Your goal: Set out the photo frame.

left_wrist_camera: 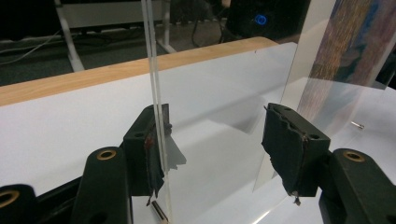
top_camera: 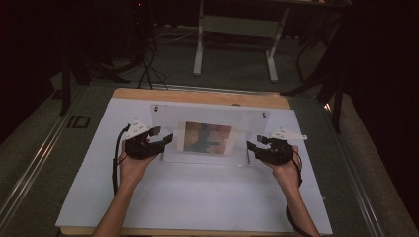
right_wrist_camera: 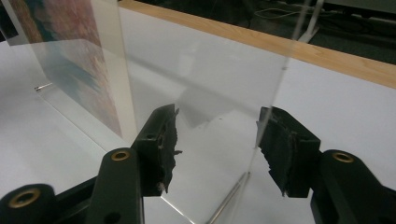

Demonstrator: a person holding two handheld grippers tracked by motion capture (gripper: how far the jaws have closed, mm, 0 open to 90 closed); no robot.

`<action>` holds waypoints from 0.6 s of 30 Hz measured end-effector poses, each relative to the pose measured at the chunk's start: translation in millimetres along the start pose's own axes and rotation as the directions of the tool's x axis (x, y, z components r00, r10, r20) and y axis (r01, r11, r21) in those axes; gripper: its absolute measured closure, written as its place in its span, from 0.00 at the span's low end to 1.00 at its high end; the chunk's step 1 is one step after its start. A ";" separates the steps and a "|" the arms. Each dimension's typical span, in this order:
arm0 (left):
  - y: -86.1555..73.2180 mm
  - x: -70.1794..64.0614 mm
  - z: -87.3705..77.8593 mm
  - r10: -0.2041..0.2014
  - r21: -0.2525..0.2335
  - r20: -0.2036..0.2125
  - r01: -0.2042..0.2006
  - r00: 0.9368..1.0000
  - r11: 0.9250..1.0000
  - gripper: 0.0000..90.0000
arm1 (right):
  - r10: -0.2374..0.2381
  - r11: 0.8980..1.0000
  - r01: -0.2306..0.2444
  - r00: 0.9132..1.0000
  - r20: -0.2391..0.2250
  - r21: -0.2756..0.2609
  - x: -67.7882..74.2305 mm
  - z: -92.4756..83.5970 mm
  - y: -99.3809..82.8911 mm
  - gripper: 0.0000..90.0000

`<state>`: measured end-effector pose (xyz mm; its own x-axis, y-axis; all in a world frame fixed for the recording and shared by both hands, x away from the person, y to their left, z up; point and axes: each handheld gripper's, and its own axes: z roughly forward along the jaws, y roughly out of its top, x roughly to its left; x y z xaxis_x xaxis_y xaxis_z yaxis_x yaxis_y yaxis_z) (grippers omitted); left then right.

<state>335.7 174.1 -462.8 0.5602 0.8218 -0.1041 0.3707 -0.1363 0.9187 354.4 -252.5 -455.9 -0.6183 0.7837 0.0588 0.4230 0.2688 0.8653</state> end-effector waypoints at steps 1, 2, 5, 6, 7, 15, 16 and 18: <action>0.4 0.5 -1.3 0.005 0.000 0.001 -0.005 1.000 1.000 0.46 | 0.003 1.000 -0.003 1.000 -0.002 0.001 -0.9 -0.7 0.2 0.51; 0.9 0.8 -2.2 0.007 0.001 0.001 -0.007 1.000 1.000 0.46 | 0.003 1.000 -0.003 1.000 0.001 0.003 -1.8 -1.4 0.3 0.51; 3.5 2.8 -7.4 0.017 -0.007 0.002 -0.017 1.000 1.000 0.47 | 0.001 1.000 -0.001 1.000 -0.001 0.005 -4.2 -4.1 1.3 0.51; 4.2 3.5 -9.2 0.017 -0.014 0.004 -0.017 1.000 1.000 0.47 | -0.001 1.000 0.001 1.000 -0.001 0.006 -4.8 -5.2 1.8 0.52; 4.9 4.4 -11.1 0.015 -0.019 0.006 -0.015 1.000 1.000 0.47 | 0.000 1.000 0.000 1.000 -0.003 0.006 -5.4 -6.2 2.2 0.51; 11.5 12.5 -26.8 0.014 -0.055 0.017 -0.013 1.000 0.998 0.49 | -0.020 0.999 0.021 0.999 -0.035 0.033 -11.0 -14.3 5.9 0.49; 11.9 14.3 -28.6 0.011 -0.057 0.016 -0.010 1.000 0.998 0.50 | -0.022 0.999 0.023 0.999 -0.034 0.036 -11.8 -15.4 6.1 0.49; 12.5 17.5 -31.8 0.002 -0.061 0.016 -0.001 1.000 0.998 0.51 | -0.025 0.999 0.027 0.999 -0.036 0.041 -13.9 -17.6 6.5 0.49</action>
<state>326.6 204.4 -441.0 0.5729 0.8125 -0.1081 0.3239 -0.1032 0.9405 354.0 -271.5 -442.3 -0.6520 0.7563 0.0545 0.4329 0.3122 0.8456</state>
